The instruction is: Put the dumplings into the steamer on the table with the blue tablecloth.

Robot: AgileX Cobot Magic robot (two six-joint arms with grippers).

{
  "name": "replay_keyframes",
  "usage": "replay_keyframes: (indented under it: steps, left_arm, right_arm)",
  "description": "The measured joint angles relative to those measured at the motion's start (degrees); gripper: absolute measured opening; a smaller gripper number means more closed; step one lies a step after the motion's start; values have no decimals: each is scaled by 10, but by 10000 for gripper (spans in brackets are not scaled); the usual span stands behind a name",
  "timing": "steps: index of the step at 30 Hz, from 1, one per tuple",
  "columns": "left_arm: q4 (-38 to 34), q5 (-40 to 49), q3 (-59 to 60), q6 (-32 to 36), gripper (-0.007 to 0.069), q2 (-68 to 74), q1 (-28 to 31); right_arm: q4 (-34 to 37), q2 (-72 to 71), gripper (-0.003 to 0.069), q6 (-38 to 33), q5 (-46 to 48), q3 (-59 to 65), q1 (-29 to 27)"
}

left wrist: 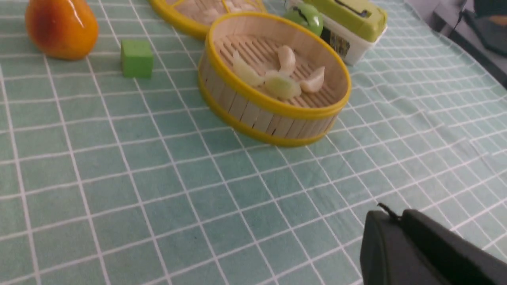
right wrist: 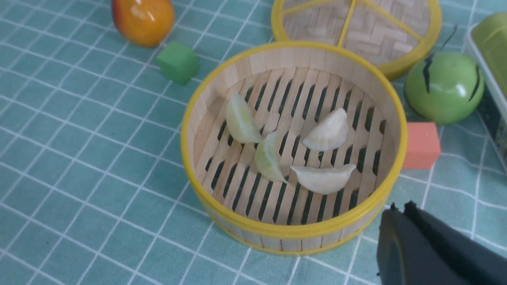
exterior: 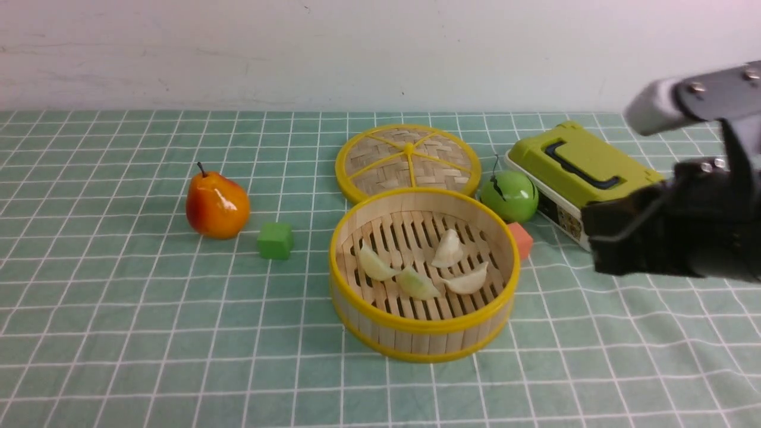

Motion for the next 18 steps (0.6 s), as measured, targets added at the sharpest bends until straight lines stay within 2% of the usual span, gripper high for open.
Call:
replay_keyframes:
  steps: [6, 10, 18]
  left_arm:
    - [0, -27, 5, 0, 49, 0, 0]
    - [0, -28, 5, 0, 55, 0, 0]
    - [0, -30, 5, 0, 62, 0, 0]
  right_arm:
    - [0, -163, -21, 0, -66, 102, 0]
    - [0, -224, -21, 0, -78, 124, 0]
    - [0, -242, -19, 0, -78, 128, 0]
